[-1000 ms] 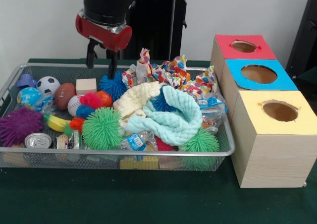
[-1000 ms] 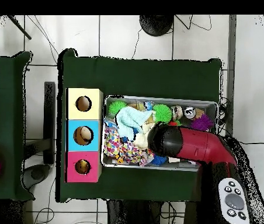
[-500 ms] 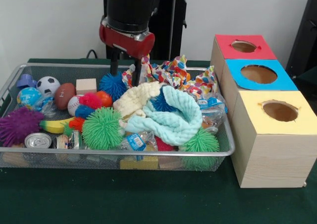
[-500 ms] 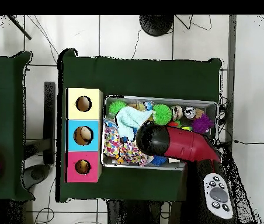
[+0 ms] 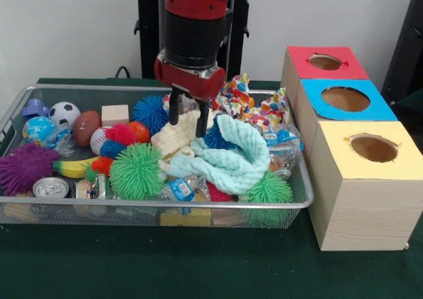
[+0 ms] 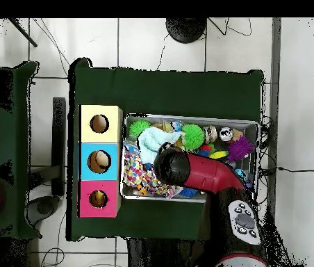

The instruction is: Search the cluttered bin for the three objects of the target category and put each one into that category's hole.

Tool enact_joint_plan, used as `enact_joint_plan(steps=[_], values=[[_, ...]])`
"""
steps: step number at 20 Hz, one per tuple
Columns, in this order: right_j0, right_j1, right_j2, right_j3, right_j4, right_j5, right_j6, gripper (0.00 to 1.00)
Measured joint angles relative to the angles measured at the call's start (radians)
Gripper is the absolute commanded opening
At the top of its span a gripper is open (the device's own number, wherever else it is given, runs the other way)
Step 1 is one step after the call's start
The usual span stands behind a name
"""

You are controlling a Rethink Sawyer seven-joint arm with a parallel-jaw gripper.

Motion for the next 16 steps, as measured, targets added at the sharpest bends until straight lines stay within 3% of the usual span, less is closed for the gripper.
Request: enact_joint_plan(steps=[6, 16], values=[[0.016, 0.036, 0.007, 0.001, 0.056, -0.021, 0.000, 1.00], [-0.005, 0.102, 0.017, 0.003, 0.077, -0.109, 0.000, 1.00]])
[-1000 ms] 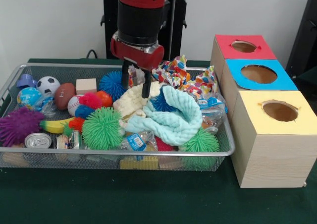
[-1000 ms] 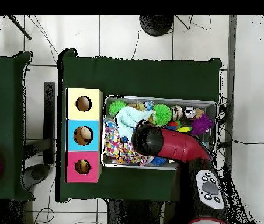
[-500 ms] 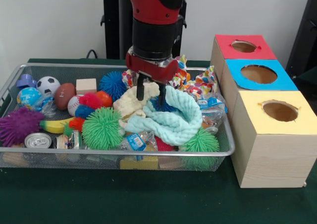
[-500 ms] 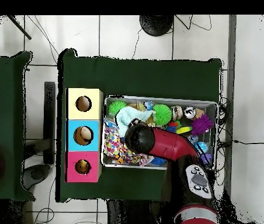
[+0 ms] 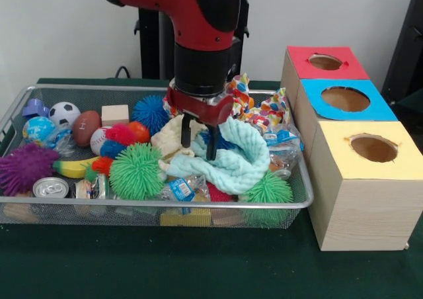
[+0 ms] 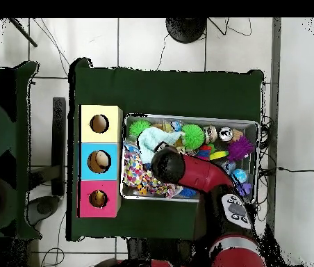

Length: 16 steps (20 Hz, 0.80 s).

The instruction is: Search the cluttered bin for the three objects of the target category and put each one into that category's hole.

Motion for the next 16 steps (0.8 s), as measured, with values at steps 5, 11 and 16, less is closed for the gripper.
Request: enact_joint_plan(steps=[5, 11, 16], values=[[0.000, 0.059, -0.003, -0.007, -0.016, -0.051, 0.000, 1.00], [-0.014, 0.082, 0.000, -0.016, -0.059, -0.057, 0.000, 1.00], [-0.016, 0.083, 0.004, -0.027, -0.110, -0.057, 0.000, 0.00]])
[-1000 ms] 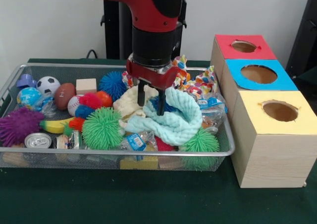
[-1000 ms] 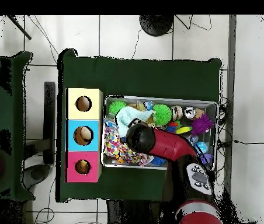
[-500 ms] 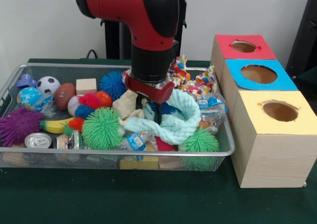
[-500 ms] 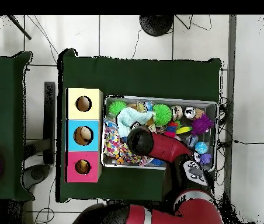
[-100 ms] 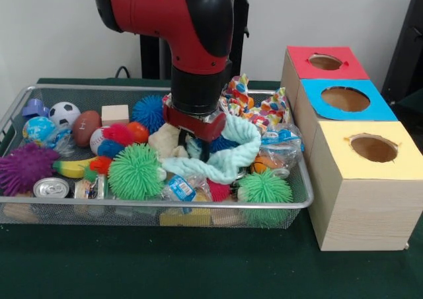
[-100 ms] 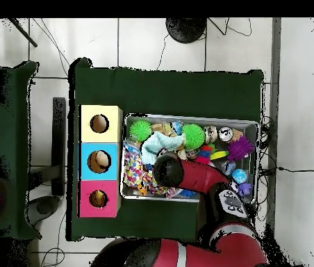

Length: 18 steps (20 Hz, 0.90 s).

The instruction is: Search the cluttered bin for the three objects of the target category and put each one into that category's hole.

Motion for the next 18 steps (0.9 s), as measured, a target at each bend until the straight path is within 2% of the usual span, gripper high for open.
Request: enact_joint_plan(steps=[18], values=[[-0.019, -0.021, 0.005, -0.015, -0.085, 0.016, 0.000, 0.00]])
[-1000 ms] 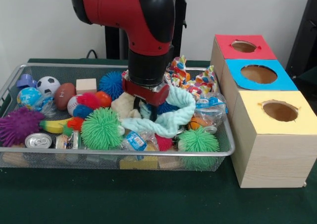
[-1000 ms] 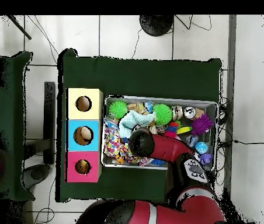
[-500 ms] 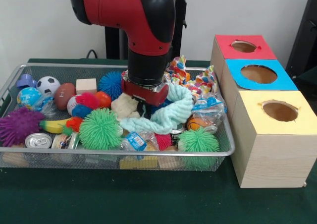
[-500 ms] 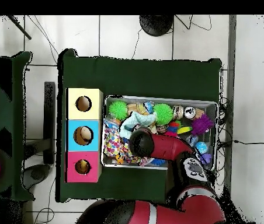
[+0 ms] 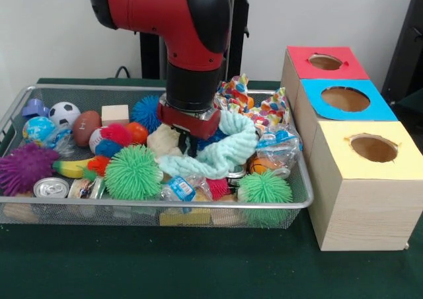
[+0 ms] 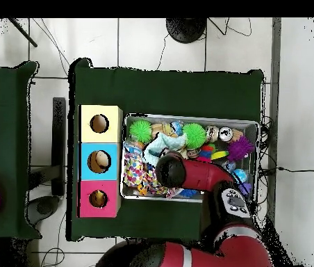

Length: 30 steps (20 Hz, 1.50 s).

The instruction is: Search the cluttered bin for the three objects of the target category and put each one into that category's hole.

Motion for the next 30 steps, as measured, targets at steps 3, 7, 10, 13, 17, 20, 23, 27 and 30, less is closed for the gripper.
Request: enact_joint_plan(steps=[3, 7, 10, 13, 17, 20, 23, 27, 30], values=[[-0.048, -0.028, 0.015, 0.018, -0.030, 0.013, 0.000, 0.00], [-0.102, -0.057, 0.020, 0.037, -0.060, 0.027, 0.000, 0.00], [-0.148, -0.082, 0.021, 0.040, -0.092, 0.047, 0.000, 0.00], [-0.177, -0.099, 0.030, 0.040, -0.113, 0.066, 0.000, 0.00], [-0.231, -0.127, 0.064, 0.040, -0.146, 0.107, 0.000, 0.00], [-0.263, -0.141, 0.091, 0.040, -0.160, 0.137, 0.000, 0.00], [-0.300, -0.153, 0.116, 0.040, -0.174, 0.175, 0.000, 0.00], [-0.344, -0.165, 0.147, 0.033, -0.201, 0.212, 0.000, 0.00], [-0.364, -0.166, 0.160, 0.021, -0.219, 0.233, -0.001, 0.00]])
